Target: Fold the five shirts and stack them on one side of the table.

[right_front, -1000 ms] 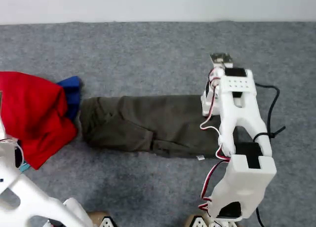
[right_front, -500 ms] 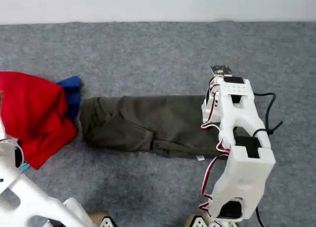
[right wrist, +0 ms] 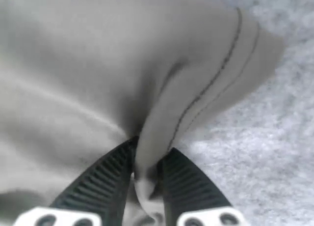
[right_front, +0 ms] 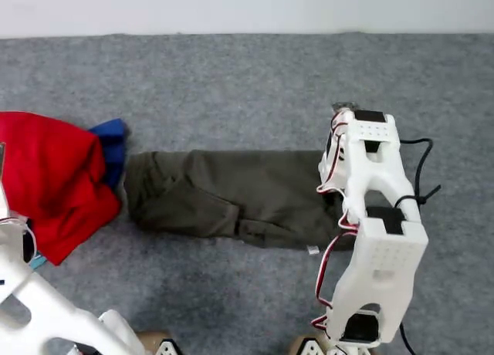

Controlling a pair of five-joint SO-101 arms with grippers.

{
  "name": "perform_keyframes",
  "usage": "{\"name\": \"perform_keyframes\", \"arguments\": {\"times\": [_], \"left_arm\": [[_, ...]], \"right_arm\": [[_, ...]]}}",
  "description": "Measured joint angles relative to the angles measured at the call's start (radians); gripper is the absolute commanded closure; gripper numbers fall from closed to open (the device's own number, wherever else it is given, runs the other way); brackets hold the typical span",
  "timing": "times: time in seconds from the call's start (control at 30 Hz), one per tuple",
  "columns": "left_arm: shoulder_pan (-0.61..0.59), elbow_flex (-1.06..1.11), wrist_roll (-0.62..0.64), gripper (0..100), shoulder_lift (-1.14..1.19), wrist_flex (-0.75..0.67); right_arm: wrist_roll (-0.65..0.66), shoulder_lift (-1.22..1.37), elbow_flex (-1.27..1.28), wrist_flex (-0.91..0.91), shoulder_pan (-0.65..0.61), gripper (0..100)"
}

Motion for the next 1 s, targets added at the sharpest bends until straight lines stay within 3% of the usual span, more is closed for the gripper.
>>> {"name": "perform_keyframes", "arguments": {"times": [0.17,0.47,0.67,0.8,1.0], "left_arm": [[0.0,0.0,-0.003,98,-0.002,0.0],[0.0,0.0,-0.003,98,-0.005,0.0],[0.0,0.0,-0.005,98,-0.005,0.0],[0.0,0.0,-0.005,98,-0.005,0.0],[0.0,0.0,-0.005,98,-0.005,0.0]], "right_arm": [[0.14,-0.107,0.0,0.054,0.057,99.0],[0.474,-0.135,-0.031,0.066,0.358,99.0],[0.595,-0.023,-0.212,0.086,0.52,99.0],[0.644,0.025,-0.345,0.216,0.545,99.0],[0.652,0.025,-0.416,0.324,0.47,99.0]]}}
